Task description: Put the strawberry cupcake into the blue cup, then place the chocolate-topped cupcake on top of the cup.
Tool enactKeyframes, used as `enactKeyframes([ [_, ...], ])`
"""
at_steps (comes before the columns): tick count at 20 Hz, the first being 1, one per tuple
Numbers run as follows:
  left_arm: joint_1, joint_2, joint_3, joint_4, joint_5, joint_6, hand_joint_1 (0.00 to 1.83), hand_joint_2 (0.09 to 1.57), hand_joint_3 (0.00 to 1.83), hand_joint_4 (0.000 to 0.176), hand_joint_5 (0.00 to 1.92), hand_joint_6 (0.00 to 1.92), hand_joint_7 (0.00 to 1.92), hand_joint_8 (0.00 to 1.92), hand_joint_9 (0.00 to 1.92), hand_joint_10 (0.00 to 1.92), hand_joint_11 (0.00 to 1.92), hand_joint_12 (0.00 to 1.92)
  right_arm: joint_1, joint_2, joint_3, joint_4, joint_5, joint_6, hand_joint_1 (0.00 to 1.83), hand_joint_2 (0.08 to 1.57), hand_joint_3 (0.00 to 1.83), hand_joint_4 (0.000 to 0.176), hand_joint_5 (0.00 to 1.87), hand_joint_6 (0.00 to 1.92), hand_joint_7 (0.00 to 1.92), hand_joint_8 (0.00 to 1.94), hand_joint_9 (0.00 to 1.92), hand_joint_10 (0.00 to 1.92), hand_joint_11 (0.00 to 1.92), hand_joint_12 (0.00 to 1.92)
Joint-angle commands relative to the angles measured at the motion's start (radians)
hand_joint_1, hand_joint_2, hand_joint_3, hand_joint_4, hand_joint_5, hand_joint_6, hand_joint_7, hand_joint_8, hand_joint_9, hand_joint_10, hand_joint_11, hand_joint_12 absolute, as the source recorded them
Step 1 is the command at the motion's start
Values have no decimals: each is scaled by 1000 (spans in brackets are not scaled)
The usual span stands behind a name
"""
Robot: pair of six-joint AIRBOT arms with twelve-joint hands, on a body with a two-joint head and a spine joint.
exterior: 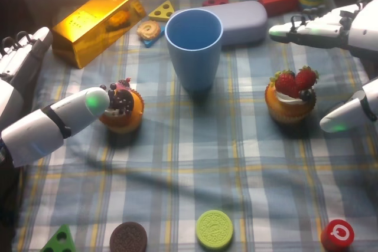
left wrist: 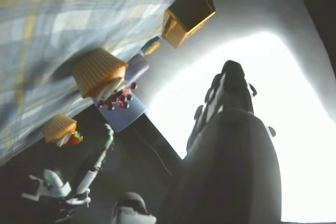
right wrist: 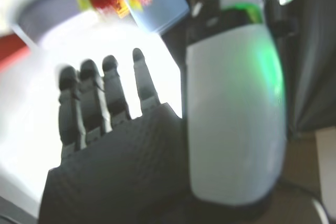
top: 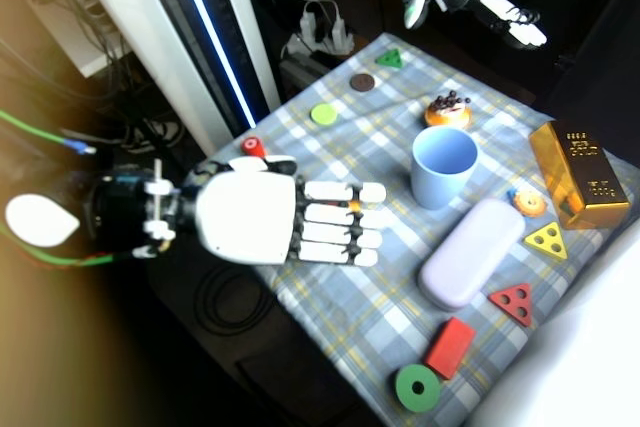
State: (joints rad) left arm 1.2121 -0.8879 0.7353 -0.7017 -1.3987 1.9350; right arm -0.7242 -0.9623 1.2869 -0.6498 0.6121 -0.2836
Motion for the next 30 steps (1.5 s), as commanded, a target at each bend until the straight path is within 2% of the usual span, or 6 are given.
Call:
enactKeyframes([
  [1,-7,-5,5,40,-113,-6,0,756,11,87,0,0,0,0,0,0,0,0,28,-9,5,18,66,13,348,810,0,38,0,0,220,11,389,25,380,165],
  [14,-6,-9,5,41,-116,-6,0,797,21,54,16,6,0,0,0,0,0,0,43,-116,105,-104,22,124,496,816,0,22,266,10,407,0,571,0,568,202],
  [16,-6,-9,5,41,-117,-6,0,750,0,99,0,0,0,0,0,0,0,0,43,-123,114,-105,20,129,507,826,0,19,360,10,462,5,625,8,625,205],
  [22,-6,-8,4,40,-118,-6,0,747,0,96,0,0,0,0,0,0,0,0,43,-134,118,-105,20,129,494,917,4,0,582,5,632,9,683,4,639,178],
  [27,-4,-8,3,40,-119,-6,0,751,0,97,0,0,0,0,0,0,0,0,43,-133,120,-105,20,129,675,1109,1,0,889,9,1057,24,1080,75,587,1207],
  [30,-2,-8,3,40,-120,-6,0,740,0,102,0,0,0,0,0,0,0,0,43,-132,122,-101,20,129,713,1154,1,0,1040,8,1232,30,1236,167,747,1319],
])
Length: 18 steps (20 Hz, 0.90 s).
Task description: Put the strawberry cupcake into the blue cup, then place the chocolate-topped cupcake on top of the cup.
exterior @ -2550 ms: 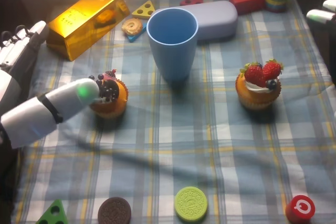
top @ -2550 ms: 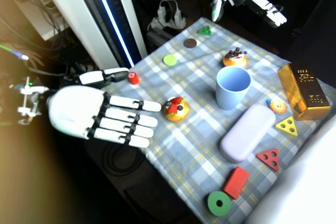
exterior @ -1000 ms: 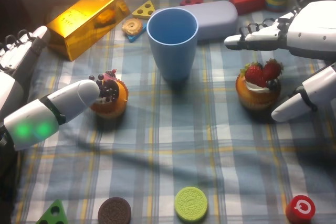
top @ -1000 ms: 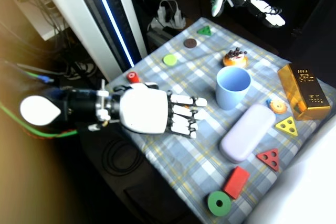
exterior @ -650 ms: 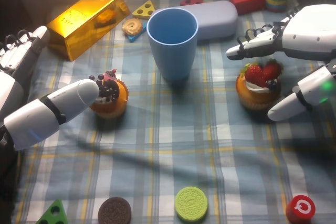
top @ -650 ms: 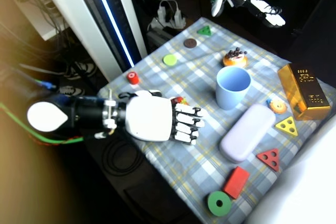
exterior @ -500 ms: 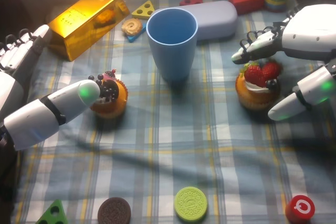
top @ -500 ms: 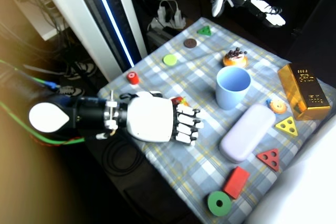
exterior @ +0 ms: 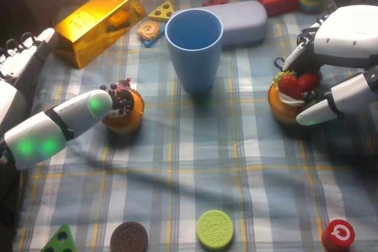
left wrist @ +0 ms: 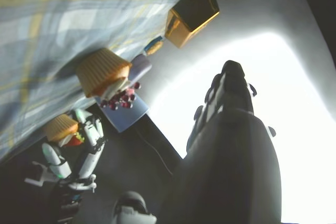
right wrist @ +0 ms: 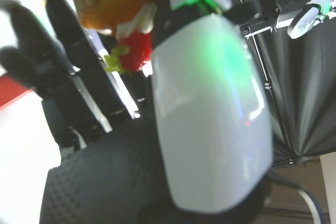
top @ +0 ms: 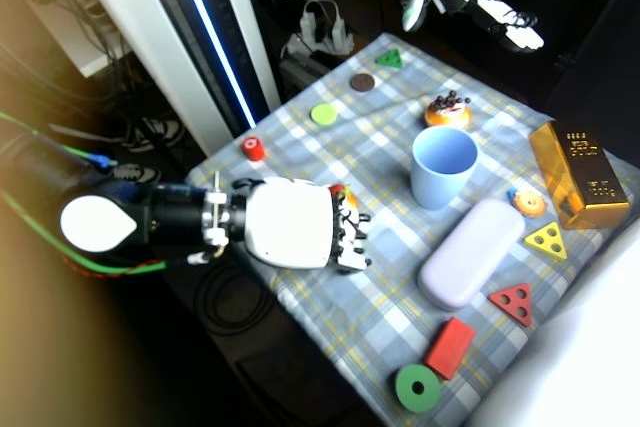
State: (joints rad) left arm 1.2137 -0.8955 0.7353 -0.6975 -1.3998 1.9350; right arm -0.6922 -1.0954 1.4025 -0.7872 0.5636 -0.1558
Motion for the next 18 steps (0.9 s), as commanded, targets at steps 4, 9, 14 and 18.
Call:
enactKeyframes([
  [4,-2,0,4,35,-118,-6,0,726,0,107,0,0,0,0,0,0,0,0,28,13,4,50,88,6,1042,1154,1,8,912,1079,1305,8,1112,521,688,1373],
  [9,1,-1,6,32,-117,-6,0,758,4,90,11,4,0,0,0,0,0,0,135,64,0,53,137,64,755,1173,4,0,943,457,1233,0,1227,51,731,1168],
  [14,0,-1,9,33,-110,-6,0,739,0,81,0,0,0,0,0,0,0,0,218,54,23,33,145,67,705,1220,0,0,1086,26,1225,3,1292,13,921,982],
  [18,-2,-8,15,33,-101,-6,0,754,3,97,0,0,0,0,0,0,0,0,290,21,48,-32,149,132,1017,1206,4,0,813,1237,1173,2,1229,3,897,862],
])
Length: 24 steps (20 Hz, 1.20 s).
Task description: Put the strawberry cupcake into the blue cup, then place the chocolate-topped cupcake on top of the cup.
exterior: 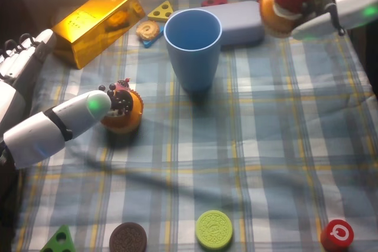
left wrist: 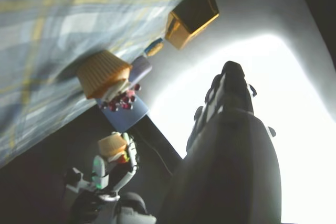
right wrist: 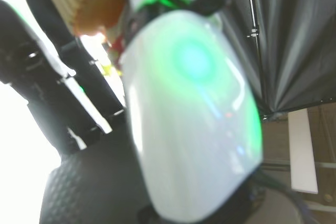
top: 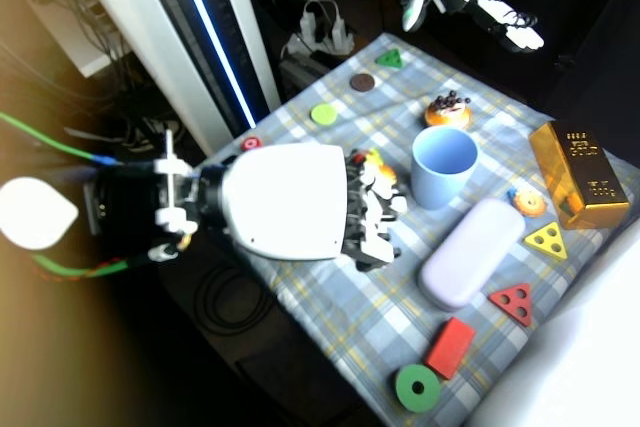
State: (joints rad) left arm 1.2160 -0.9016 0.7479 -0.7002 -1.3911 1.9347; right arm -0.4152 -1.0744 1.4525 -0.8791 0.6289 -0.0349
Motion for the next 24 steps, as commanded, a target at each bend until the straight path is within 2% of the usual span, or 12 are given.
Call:
enactKeyframes([
  [1,-5,-2,2,36,-111,-6,0,759,5,67,2,1,0,0,0,0,0,0,29,-13,7,58,93,16,1033,1208,0,0,814,1236,1176,2,1223,1,874,875],
  [3,-5,-4,2,36,-111,-6,0,755,3,56,0,0,0,0,0,0,0,0,52,-42,24,58,106,16,1009,1214,0,4,805,1249,1201,6,1230,2,916,751],
  [5,-5,-5,3,36,-109,-6,0,771,9,66,10,4,0,0,0,0,0,0,59,-63,34,58,108,16,969,1174,2,146,863,1158,1226,4,1202,0,847,800],
  [6,-5,-5,4,36,-108,-6,0,760,3,88,1,0,0,0,0,0,0,0,61,-81,45,58,111,16,782,1165,0,0,951,496,1211,3,1172,1,794,844],
  [7,-5,-5,4,36,-107,-6,0,745,0,101,0,0,0,0,0,0,0,0,61,-92,51,58,112,16,757,1160,0,0,1050,184,1205,3,1168,1,751,929],
  [9,-5,-5,5,36,-105,-6,0,747,0,79,1,0,0,0,0,0,0,0,61,-119,67,58,116,16,1000,1127,9,122,954,990,1236,0,1233,18,744,1244],
  [10,-5,-5,5,36,-105,-6,0,754,1,68,1,0,0,0,0,0,0,0,61,-127,72,58,118,16,795,1135,2,0,997,453,1253,4,1255,23,767,1201],
  [12,-5,-2,6,39,-103,-6,0,771,8,78,22,8,0,0,0,0,0,0,61,-145,79,58,124,16,727,1107,0,0,1085,57,1245,20,1142,333,641,1490],
  [13,-7,-2,6,41,-101,-6,0,745,0,118,24,7,0,0,0,0,0,0,61,-151,83,58,128,16,706,1095,0,0,1081,3,1255,28,945,823,608,1600],
  [15,-7,-1,6,42,-100,-6,0,765,5,91,28,8,0,0,0,0,0,0,61,-162,92,59,130,16,688,1093,0,0,1090,2,1316,107,892,1264,689,1769],
  [18,-7,-1,7,44,-94,-6,0,760,2,93,21,3,0,0,0,0,0,0,61,-198,126,63,131,16,606,1150,3,0,1132,27,951,1188,845,1640,735,1905],
  [24,-7,-2,10,47,-89,-6,0,779,8,70,21,3,0,0,0,0,0,0,61,-247,181,73,131,16,621,1216,3,0,1002,0,882,629,679,1210,486,1686],
])
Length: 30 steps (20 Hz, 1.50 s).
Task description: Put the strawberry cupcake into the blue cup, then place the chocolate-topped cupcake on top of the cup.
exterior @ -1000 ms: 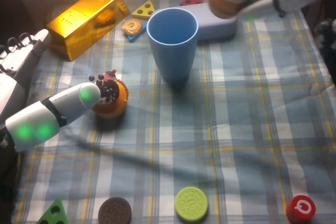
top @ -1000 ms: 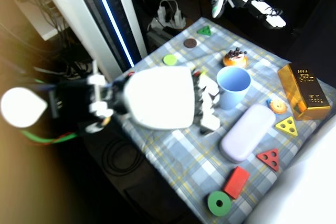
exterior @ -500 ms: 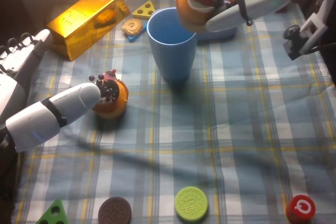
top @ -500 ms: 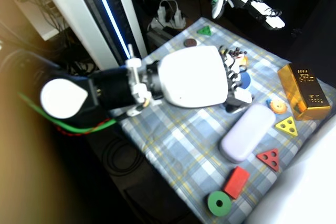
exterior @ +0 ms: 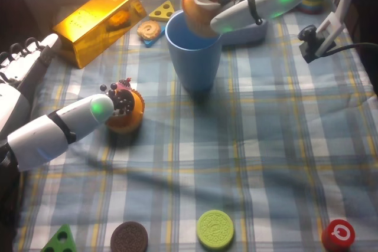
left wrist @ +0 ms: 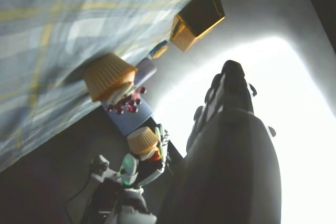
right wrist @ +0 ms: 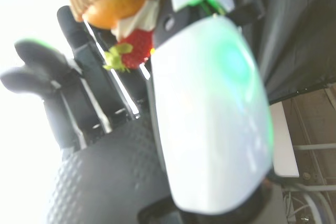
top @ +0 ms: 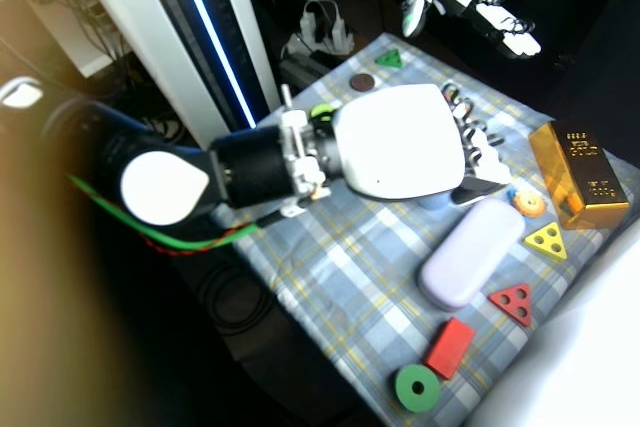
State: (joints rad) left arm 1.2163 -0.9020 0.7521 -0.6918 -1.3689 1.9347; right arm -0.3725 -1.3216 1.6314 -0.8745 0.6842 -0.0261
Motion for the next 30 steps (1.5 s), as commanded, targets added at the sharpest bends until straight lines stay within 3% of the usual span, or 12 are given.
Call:
enactKeyframes([
  [1,-8,-2,6,39,-110,-6,0,779,8,70,21,3,0,0,0,0,0,0,18,-5,6,69,76,7,621,1216,3,0,1002,0,882,629,679,1210,486,1686],
  [2,-8,-2,6,39,-111,-6,0,787,11,64,28,5,0,0,0,0,0,0,18,-11,10,69,76,7,648,1228,1,0,1026,9,867,751,675,1319,510,1747],
  [3,-8,-2,6,39,-111,-6,0,760,0,86,17,1,0,0,0,0,0,0,18,-18,16,69,75,7,674,1230,0,0,1019,5,784,927,623,1447,484,1836],
  [8,-9,-1,5,43,-114,-6,0,773,2,68,7,0,0,0,0,0,0,0,11,-35,34,69,70,7,640,1244,0,0,1077,15,925,593,671,1254,466,1759],
  [13,-9,2,4,44,-117,-6,0,764,0,64,10,4,0,0,0,0,0,0,1,-55,48,69,65,7,598,1217,0,0,1137,92,957,744,745,1307,542,1764],
  [16,-9,2,3,45,-119,-6,0,792,10,64,22,6,0,0,0,0,0,0,-7,-66,53,70,64,8,705,1226,0,0,1149,92,1153,211,909,813,594,1456],
  [21,-9,4,2,44,-120,-6,0,792,7,56,38,9,0,0,0,0,0,0,-9,-68,54,70,64,11,625,1207,0,0,1207,159,1254,51,1010,571,617,1313],
  [22,-9,4,2,44,-120,-6,0,792,7,55,36,7,0,0,0,0,0,0,-9,-69,54,69,64,11,656,1204,0,0,1154,439,1239,319,910,1127,648,1628],
  [23,-9,4,2,44,-120,-6,0,789,4,43,43,8,0,0,0,0,0,0,-9,-69,54,68,64,11,616,1286,2,0,1023,833,1071,1040,916,1535,773,1829],
  [28,-11,4,3,45,-120,-6,0,770,0,76,31,2,0,0,0,0,0,0,-15,-69,54,67,64,16,460,1216,0,0,1012,653,969,994,827,1432,685,1752],
  [29,-12,5,3,47,-120,-6,0,781,1,75,31,2,0,0,0,0,0,0,-16,-69,54,66,64,16,615,1198,2,0,1033,344,987,680,781,1218,578,1680],
  [30,-12,4,3,47,-120,-6,0,783,2,66,37,4,0,0,0,0,0,0,-16,-69,54,65,64,16,638,1185,0,0,1065,239,978,842,806,1356,637,1747],
])
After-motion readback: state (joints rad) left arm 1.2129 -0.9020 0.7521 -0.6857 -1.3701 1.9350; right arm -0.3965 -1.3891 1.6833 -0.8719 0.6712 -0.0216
